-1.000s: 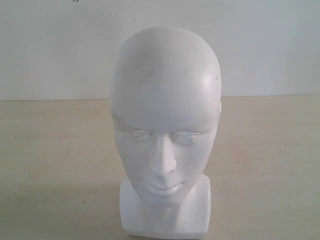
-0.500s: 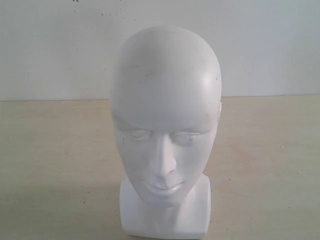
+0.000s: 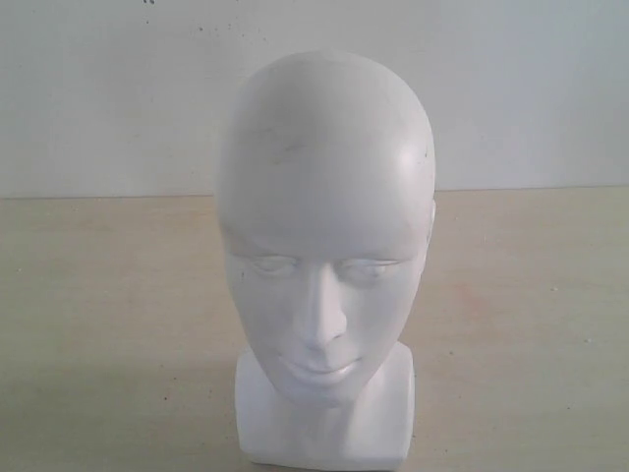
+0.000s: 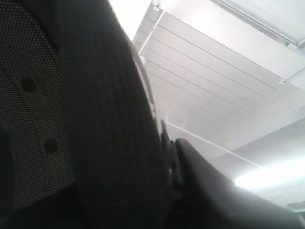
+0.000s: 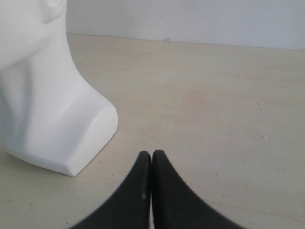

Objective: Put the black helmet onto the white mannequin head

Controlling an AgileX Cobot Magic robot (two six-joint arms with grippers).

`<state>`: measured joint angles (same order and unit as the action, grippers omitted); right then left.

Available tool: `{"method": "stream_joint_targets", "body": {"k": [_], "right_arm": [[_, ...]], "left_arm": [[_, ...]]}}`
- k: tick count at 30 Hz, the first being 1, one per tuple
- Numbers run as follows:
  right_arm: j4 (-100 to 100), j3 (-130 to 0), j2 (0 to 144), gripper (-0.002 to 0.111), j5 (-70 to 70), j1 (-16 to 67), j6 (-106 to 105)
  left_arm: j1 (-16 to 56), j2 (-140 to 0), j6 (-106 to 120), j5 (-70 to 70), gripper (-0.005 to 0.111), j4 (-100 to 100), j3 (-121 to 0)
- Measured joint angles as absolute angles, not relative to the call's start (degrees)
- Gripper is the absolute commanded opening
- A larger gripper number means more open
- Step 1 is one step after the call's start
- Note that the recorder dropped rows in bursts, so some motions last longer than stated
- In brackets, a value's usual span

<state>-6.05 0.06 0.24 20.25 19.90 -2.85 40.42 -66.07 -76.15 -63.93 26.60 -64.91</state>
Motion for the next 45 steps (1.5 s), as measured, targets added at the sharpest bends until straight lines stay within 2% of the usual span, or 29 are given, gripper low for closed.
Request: {"method": "stream_joint_targets", "body": {"k": [21,36,45], "right_arm": [[-6.05,0.06,0.24,0.000,20.25,19.90,-2.85],[-6.05,0.06,0.24,0.000,20.25,19.90,-2.85],[-6.05,0.06,0.24,0.000,20.25,19.90,-2.85]], "left_arm": [[39.80,-73.80,-86.28,-65.43,0.004,33.05,-64.91],[37.13,-70.53,-87.72,-65.37,0.004,36.17,-56.82],[37.13,-70.78,-86.25,-65.22,0.004,30.22,-56.45]]}}
